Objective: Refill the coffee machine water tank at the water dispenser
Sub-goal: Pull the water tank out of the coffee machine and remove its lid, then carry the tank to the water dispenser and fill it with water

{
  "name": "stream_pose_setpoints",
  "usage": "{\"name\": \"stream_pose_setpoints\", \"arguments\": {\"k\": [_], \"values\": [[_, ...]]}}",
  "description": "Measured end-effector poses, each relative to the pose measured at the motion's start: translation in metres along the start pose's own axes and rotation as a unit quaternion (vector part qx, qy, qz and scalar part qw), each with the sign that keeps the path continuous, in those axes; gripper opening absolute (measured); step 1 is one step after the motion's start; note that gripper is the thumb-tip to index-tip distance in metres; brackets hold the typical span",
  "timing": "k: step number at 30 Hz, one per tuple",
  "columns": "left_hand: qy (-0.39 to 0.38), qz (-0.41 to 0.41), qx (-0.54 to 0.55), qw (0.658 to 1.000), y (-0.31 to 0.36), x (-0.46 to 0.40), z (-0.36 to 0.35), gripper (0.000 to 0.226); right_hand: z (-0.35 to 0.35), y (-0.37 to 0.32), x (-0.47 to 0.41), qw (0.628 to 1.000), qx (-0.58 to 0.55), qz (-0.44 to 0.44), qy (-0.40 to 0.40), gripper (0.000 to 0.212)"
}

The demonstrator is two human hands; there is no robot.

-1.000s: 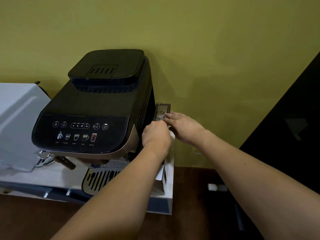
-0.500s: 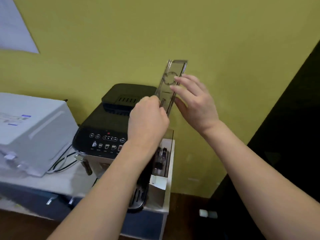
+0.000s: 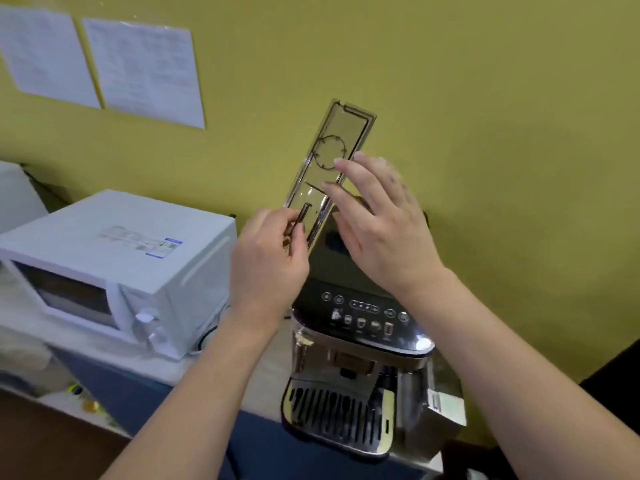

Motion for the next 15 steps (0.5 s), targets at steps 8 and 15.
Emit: {"name": "stream_pose_setpoints", "arguments": {"k": [8, 15], "values": [[-0.183, 0.129, 0.024, 0.974, -0.19, 0.084, 0.002, 0.012, -0.134, -0.144, -0.017, 0.956, -0.066, -0.025, -0.283, 0.04], [-0.468, 0.137, -0.067, 0.871, -0.268, 0.139, -0.048, 0.006, -0.236, -0.204, 0.037, 0.765, -0.183, -0.168, -0.595, 0.057]]}}
Point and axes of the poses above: each hand's wrist, its own x-axis away from the middle knuckle, its own z-axis out of the back of the hand, y = z × x, the point moved 2 cm from there along -x, towards the middle knuckle, and after that the axes turned 15 degrees about -y, right-handed, at the moved point
